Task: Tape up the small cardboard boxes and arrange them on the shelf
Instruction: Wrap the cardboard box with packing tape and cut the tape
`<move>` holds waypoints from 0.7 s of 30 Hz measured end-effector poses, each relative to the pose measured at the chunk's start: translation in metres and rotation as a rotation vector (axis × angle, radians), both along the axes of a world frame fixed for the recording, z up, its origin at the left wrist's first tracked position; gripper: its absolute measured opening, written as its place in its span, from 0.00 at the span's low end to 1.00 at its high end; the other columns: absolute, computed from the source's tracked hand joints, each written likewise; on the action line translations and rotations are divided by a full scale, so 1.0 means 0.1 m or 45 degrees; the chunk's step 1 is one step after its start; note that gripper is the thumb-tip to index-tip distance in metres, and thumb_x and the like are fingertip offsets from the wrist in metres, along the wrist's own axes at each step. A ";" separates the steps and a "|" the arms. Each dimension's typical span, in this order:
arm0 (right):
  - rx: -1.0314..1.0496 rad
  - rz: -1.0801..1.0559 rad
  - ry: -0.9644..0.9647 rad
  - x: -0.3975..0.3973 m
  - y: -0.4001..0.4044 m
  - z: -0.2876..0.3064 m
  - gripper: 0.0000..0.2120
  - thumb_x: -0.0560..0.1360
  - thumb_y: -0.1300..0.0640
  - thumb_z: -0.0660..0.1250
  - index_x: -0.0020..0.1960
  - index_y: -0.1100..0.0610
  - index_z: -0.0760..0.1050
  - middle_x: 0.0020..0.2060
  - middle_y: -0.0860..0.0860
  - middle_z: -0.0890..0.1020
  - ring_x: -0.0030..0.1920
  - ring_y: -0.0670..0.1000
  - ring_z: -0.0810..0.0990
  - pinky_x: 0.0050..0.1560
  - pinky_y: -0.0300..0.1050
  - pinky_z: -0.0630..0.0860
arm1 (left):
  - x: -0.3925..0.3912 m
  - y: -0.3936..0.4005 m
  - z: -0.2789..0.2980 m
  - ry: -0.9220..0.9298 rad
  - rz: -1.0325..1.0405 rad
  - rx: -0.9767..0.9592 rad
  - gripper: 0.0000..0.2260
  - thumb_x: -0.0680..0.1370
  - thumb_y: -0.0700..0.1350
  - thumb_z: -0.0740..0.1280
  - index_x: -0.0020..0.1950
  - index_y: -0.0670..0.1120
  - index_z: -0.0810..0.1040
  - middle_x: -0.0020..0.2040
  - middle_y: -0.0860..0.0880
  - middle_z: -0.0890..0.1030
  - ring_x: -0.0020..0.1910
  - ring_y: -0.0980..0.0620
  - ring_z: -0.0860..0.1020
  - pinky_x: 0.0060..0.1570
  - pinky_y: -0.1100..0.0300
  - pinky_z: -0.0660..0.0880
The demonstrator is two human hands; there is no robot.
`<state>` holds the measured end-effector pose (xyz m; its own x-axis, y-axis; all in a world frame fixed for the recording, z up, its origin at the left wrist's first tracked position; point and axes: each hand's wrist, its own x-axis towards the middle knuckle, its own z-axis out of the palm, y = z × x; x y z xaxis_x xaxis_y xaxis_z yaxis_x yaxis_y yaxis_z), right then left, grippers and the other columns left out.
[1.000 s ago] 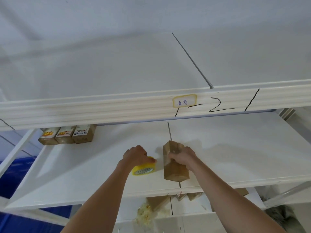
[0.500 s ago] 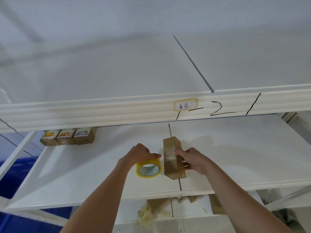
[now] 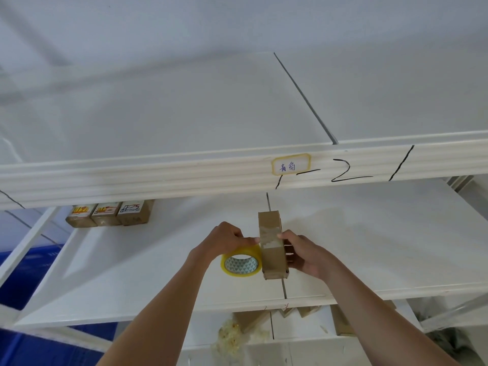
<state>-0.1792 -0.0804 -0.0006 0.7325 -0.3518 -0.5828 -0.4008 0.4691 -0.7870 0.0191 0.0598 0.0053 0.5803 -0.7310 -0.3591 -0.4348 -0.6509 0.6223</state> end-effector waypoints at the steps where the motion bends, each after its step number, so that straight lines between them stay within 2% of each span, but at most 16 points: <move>1: 0.014 -0.009 -0.006 0.01 0.00 -0.01 0.18 0.80 0.47 0.64 0.61 0.58 0.81 0.53 0.57 0.85 0.52 0.56 0.83 0.50 0.48 0.81 | -0.01 0.00 -0.01 0.005 0.001 -0.014 0.24 0.64 0.73 0.73 0.33 0.51 0.81 0.33 0.54 0.80 0.35 0.55 0.79 0.33 0.63 0.72; 4: 0.018 0.012 -0.019 0.06 0.05 0.01 0.23 0.77 0.39 0.68 0.61 0.56 0.82 0.54 0.56 0.86 0.56 0.56 0.83 0.58 0.51 0.80 | -0.06 -0.02 -0.03 -0.015 -0.013 -0.039 0.25 0.65 0.73 0.72 0.34 0.51 0.81 0.33 0.54 0.81 0.35 0.55 0.80 0.34 0.63 0.74; 6: -0.068 0.090 0.012 0.11 0.09 0.04 0.29 0.70 0.35 0.75 0.61 0.56 0.82 0.53 0.55 0.87 0.55 0.56 0.86 0.54 0.50 0.83 | -0.10 -0.07 0.01 -0.070 -0.045 -0.022 0.23 0.66 0.72 0.72 0.37 0.52 0.82 0.36 0.54 0.82 0.37 0.56 0.81 0.35 0.63 0.77; 8: -0.121 0.114 0.048 0.13 0.12 0.03 0.34 0.63 0.37 0.80 0.62 0.56 0.81 0.52 0.54 0.87 0.53 0.54 0.86 0.50 0.49 0.83 | -0.11 -0.11 0.04 -0.120 -0.086 -0.016 0.21 0.67 0.71 0.72 0.38 0.53 0.82 0.37 0.55 0.82 0.37 0.57 0.80 0.35 0.63 0.77; 10: -0.133 0.089 0.062 0.12 0.12 -0.01 0.35 0.60 0.38 0.82 0.60 0.56 0.81 0.51 0.54 0.87 0.53 0.55 0.87 0.50 0.49 0.83 | -0.12 -0.14 0.07 -0.116 -0.105 -0.010 0.21 0.67 0.70 0.73 0.38 0.52 0.82 0.36 0.55 0.81 0.37 0.57 0.80 0.33 0.64 0.74; 12: -0.139 0.038 0.064 0.11 0.10 -0.05 0.34 0.61 0.40 0.83 0.60 0.58 0.82 0.51 0.55 0.87 0.53 0.57 0.86 0.51 0.52 0.83 | -0.11 -0.13 0.08 -0.068 -0.091 -0.004 0.22 0.68 0.70 0.73 0.38 0.51 0.83 0.35 0.54 0.81 0.36 0.56 0.80 0.33 0.64 0.73; 14: -0.110 -0.027 0.074 0.09 0.05 -0.08 0.31 0.65 0.44 0.82 0.60 0.61 0.81 0.51 0.58 0.87 0.53 0.59 0.86 0.53 0.55 0.84 | -0.07 -0.09 0.08 0.054 -0.079 -0.018 0.21 0.70 0.68 0.73 0.39 0.49 0.84 0.37 0.52 0.82 0.38 0.54 0.80 0.37 0.63 0.75; 16: -0.086 -0.052 0.090 0.06 0.00 -0.10 0.31 0.65 0.45 0.82 0.60 0.62 0.81 0.50 0.58 0.87 0.51 0.59 0.87 0.50 0.53 0.84 | -0.01 -0.03 0.11 0.203 -0.120 -0.004 0.16 0.72 0.63 0.74 0.39 0.50 0.85 0.38 0.53 0.82 0.41 0.53 0.80 0.42 0.61 0.75; 18: -0.100 -0.002 0.112 0.05 0.00 -0.08 0.33 0.63 0.42 0.82 0.61 0.59 0.80 0.50 0.56 0.87 0.50 0.57 0.87 0.46 0.50 0.83 | 0.02 0.02 0.11 0.275 -0.177 0.002 0.12 0.73 0.59 0.75 0.36 0.53 0.84 0.34 0.57 0.80 0.40 0.54 0.79 0.40 0.63 0.73; 21: -0.167 0.078 0.178 0.09 0.06 -0.06 0.38 0.59 0.35 0.82 0.62 0.52 0.77 0.51 0.54 0.87 0.50 0.54 0.87 0.44 0.50 0.84 | -0.01 0.00 0.08 0.223 -0.168 -0.030 0.12 0.75 0.56 0.74 0.35 0.52 0.83 0.33 0.55 0.79 0.38 0.54 0.78 0.38 0.62 0.72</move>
<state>-0.1700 -0.0740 -0.0063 0.6703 -0.3883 -0.6323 -0.5349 0.3377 -0.7745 0.0181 0.0595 0.0134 0.4089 -0.8059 -0.4282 -0.3991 -0.5799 0.7103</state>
